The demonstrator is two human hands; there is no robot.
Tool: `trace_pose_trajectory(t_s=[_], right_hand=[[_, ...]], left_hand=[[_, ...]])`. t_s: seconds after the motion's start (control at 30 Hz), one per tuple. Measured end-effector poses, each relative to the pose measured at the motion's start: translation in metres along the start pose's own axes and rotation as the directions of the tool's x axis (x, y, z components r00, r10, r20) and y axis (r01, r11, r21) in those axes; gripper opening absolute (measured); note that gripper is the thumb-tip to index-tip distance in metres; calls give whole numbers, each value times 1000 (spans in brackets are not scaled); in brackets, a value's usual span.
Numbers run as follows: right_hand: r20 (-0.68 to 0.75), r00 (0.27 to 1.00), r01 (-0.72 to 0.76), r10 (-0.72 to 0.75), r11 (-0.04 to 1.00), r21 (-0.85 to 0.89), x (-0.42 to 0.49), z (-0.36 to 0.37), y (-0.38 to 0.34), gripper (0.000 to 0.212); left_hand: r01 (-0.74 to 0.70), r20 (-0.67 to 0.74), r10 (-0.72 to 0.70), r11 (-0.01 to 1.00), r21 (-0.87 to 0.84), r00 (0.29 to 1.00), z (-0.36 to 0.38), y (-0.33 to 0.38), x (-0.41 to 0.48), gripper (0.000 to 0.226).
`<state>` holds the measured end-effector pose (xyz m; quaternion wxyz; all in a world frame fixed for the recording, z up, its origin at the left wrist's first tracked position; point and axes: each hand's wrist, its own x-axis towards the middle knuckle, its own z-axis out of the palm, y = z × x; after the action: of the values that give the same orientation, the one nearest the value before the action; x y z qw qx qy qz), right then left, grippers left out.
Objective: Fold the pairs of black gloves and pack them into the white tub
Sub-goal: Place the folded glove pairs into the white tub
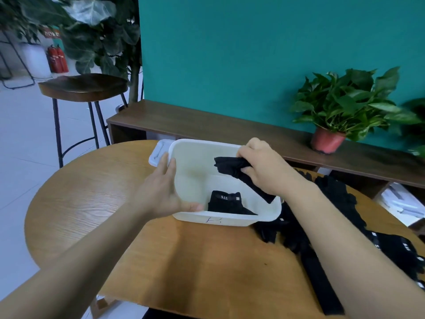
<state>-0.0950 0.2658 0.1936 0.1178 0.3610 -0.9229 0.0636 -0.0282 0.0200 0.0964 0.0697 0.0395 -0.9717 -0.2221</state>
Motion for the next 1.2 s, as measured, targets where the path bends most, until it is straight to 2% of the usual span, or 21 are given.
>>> trace_pose_trajectory(t_s=[0.13,0.37,0.47,0.63,0.93,1.07,1.13,1.2], right_hand=[[138,987,108,-82,975,-192,38,42,14,15],[277,955,181,-104,946,-268,70,104,37,18],[344,936,178,-79,947,-267,73,123,41,25],[415,908,180,-63,952,-248,75,138,49,22],[364,928,205,-83,928,-310,69,143,54,35],[343,938,170,-56,934,-313,63,132,50,57],[300,953,139,-41,940,-311,59,124,44,63],[221,975,93,-24,947,-306,54,118,38,61]], left_hand=[[-24,13,24,1000,5,1000,-2,-1,4,165],[-73,8,73,997,24,997,-3,-5,7,156],[-61,33,60,998,21,998,-3,-6,8,159],[-57,43,56,998,33,998,-4,-5,11,161],[-43,63,38,996,73,997,-5,-1,13,166],[-36,66,31,996,79,997,-6,3,10,164],[-12,61,8,997,75,998,-7,6,9,160],[-5,56,0,997,80,998,-7,8,10,158]])
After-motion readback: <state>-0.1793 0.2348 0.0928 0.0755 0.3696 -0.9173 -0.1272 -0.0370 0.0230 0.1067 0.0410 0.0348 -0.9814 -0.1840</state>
